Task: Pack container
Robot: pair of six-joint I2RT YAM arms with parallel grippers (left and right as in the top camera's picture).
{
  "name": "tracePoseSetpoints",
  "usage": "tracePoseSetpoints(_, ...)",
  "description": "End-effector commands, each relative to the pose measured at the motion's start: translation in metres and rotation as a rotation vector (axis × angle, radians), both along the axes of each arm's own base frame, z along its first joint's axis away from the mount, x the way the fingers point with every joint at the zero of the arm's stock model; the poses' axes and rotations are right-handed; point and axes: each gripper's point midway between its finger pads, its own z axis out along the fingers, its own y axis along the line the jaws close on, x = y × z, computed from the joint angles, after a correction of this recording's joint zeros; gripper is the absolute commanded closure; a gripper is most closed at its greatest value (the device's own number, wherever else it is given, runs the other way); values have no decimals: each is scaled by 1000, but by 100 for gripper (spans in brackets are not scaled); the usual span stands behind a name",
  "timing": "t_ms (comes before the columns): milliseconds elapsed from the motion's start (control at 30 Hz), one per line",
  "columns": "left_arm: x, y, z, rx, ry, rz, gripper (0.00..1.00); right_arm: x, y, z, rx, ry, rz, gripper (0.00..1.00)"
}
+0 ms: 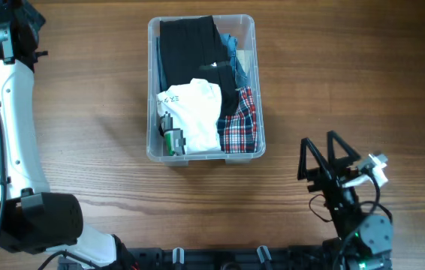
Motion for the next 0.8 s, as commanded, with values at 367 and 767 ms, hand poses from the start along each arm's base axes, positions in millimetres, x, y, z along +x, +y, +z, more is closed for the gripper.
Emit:
tracePoseSetpoints(367,-1,5,-1,17,13,11,0,9,-18,-49,-384,72,-122,0)
tracePoseSetpoints(767,-1,5,-1,17,13,11,0,8,-14,-50,-970,-89,-144,0)
